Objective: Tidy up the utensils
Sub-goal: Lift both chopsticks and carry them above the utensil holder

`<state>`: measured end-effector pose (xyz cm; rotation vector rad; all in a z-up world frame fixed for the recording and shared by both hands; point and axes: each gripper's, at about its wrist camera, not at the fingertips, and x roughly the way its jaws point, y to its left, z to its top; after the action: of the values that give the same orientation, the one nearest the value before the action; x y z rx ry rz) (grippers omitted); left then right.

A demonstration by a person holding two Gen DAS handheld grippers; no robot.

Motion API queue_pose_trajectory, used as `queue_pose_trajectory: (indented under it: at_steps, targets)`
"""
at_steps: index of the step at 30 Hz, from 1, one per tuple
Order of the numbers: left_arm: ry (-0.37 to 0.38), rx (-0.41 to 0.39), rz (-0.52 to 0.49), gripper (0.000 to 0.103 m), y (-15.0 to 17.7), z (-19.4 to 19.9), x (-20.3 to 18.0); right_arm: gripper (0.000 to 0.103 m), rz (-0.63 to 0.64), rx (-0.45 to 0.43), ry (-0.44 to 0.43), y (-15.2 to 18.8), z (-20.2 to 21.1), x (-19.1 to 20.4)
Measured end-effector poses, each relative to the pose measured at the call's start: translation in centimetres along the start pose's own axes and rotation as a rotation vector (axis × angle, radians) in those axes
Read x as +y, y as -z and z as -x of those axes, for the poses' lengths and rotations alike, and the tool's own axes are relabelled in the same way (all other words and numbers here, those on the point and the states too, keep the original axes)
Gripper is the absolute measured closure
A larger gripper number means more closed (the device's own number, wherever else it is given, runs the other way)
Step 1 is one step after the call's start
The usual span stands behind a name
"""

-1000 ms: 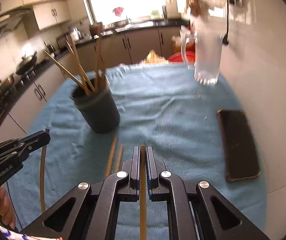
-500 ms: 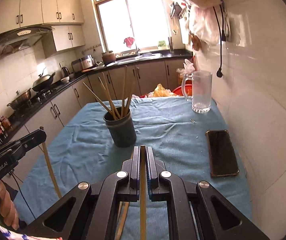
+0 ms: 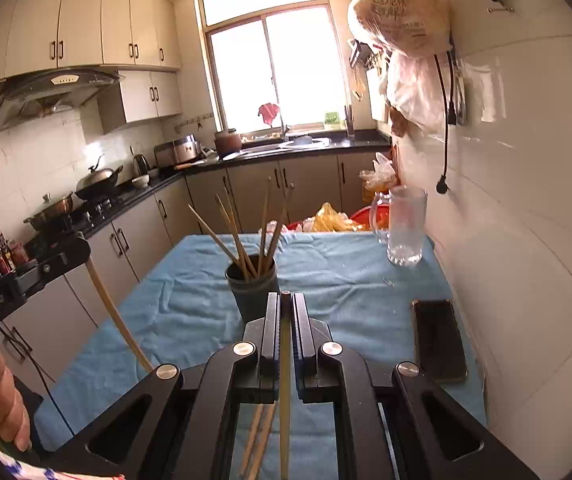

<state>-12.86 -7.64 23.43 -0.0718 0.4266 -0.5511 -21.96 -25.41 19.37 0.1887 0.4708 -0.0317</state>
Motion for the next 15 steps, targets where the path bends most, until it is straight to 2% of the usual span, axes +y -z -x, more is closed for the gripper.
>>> queue_pose_trajectory:
  at_steps: [8,15]
  targets:
    - [-0.027,-0.039,0.012,0.096,-4.8,-2.5,1.8,0.098,0.009,-0.071,-0.029,-5.3,-1.5,0.4]
    - [-0.047,-0.077,0.049,0.096,-10.3,-6.5,3.4,0.098,-0.020,-0.104,-0.074,-11.1,-5.2,0.7]
